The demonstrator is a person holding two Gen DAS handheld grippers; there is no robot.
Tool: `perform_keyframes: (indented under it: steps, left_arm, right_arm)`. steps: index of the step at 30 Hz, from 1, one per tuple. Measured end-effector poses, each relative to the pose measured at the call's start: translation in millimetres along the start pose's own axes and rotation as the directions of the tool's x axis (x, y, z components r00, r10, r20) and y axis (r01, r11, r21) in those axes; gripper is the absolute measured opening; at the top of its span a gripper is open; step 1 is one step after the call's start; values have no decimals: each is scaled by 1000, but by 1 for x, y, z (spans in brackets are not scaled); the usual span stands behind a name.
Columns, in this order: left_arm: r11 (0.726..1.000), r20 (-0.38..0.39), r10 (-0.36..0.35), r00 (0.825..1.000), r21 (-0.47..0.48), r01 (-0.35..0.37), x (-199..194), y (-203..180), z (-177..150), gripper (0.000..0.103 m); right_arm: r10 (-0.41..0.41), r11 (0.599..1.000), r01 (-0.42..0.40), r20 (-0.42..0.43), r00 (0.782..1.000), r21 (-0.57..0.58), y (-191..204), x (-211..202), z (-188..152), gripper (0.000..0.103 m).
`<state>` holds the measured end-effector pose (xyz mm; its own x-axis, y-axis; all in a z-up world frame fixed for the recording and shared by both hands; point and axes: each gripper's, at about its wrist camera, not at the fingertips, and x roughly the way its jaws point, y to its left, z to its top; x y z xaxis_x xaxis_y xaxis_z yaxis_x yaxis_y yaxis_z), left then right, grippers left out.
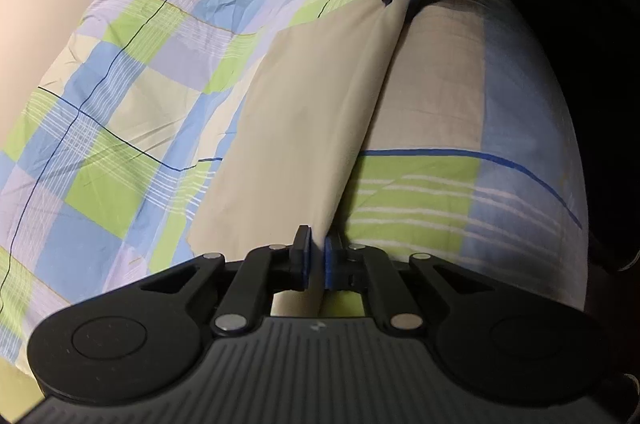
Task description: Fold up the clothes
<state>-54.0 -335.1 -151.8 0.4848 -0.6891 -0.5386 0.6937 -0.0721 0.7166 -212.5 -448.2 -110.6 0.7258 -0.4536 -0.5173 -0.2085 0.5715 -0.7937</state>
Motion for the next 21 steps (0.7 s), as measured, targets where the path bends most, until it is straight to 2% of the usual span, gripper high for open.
perform_keyframes:
  steps: [4, 7, 8, 10, 12, 14, 15, 18, 21]
  left_arm:
    - [1000, -1, -8, 1000, -11, 8, -4, 3, 0, 4]
    - [998, -7, -26, 1000, -59, 25, -8, 11, -2, 5]
    - [996, -7, -31, 1000, -78, 30, -11, 14, -3, 7]
    - [991, 13, -38, 999, -125, 39, -19, 20, -5, 17]
    - [975, 71, -55, 996, -213, 69, -35, 29, -8, 18]
    - [931, 139, -75, 987, -344, 119, -49, 44, -8, 19]
    - [921, 151, -79, 985, -367, 130, -51, 47, -6, 19]
    - [902, 196, -84, 977, -401, 158, -45, 56, 11, 22]
    - [896, 232, -92, 968, -405, 182, -22, 55, 44, 23]
  right_arm:
    - [6, 999, -5, -8, 1000, 42, -2, -5, -7, 11]
    - [10, 997, -8, -25, 1000, 71, -4, -9, -12, 11]
    - [10, 997, -7, -33, 999, 75, -5, -9, -13, 11]
    - [7, 995, -3, -46, 999, 102, -9, -15, -18, 11]
    - [7, 990, 0, -50, 999, 140, -15, -18, -22, 14]
    - [-1, 984, 10, -47, 999, 178, -18, -25, -25, 20]
    - [2, 975, 6, -36, 999, 222, -23, -28, -28, 20]
    - [16, 912, -18, 8, 1000, 409, -39, -39, -37, 20]
    - [21, 784, -45, 47, 999, 619, -56, -43, -47, 20]
